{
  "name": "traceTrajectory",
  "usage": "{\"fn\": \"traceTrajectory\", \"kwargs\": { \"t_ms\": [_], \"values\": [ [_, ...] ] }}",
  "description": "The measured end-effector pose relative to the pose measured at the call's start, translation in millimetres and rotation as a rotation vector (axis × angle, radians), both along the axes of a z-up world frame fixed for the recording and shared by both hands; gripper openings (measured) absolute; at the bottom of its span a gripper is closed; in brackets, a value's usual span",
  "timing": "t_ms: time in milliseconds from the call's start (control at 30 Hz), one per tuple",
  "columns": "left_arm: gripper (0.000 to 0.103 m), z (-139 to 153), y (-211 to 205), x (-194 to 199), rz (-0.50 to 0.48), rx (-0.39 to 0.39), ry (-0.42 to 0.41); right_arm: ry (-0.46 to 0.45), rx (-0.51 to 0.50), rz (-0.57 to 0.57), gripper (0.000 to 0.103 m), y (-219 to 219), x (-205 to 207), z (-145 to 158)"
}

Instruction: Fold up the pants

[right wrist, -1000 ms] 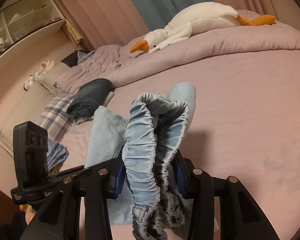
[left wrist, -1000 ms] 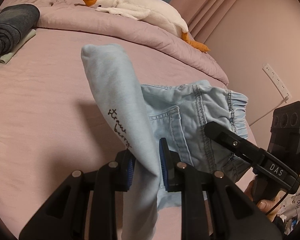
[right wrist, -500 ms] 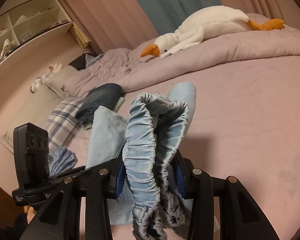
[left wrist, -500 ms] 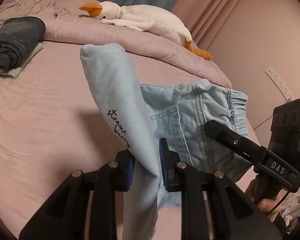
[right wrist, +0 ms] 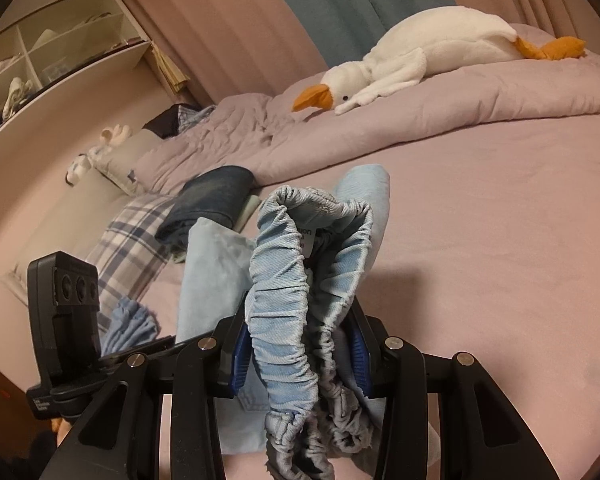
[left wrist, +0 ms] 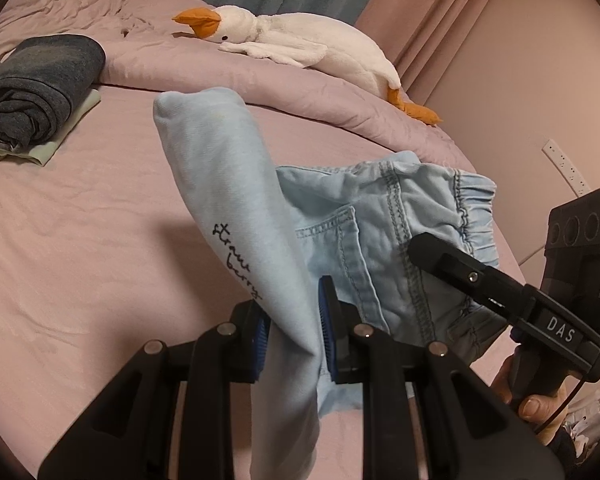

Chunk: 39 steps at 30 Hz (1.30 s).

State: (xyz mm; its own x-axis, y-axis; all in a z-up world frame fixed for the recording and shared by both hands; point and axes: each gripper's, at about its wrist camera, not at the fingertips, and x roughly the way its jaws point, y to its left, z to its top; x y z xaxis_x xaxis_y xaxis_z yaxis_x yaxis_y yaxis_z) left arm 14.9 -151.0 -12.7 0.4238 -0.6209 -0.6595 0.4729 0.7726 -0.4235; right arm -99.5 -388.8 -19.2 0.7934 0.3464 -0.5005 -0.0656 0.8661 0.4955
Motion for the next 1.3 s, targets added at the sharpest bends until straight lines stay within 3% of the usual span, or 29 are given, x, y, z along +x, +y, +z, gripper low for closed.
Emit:
{"fn": "traceTrajectory", "kwargs": {
  "t_ms": [1300],
  "values": [
    [0.02,-17,-5,37,-0.004,0.039,0.02,0.033,0.029,-0.02,0.044,18,29,-14]
  ]
}}
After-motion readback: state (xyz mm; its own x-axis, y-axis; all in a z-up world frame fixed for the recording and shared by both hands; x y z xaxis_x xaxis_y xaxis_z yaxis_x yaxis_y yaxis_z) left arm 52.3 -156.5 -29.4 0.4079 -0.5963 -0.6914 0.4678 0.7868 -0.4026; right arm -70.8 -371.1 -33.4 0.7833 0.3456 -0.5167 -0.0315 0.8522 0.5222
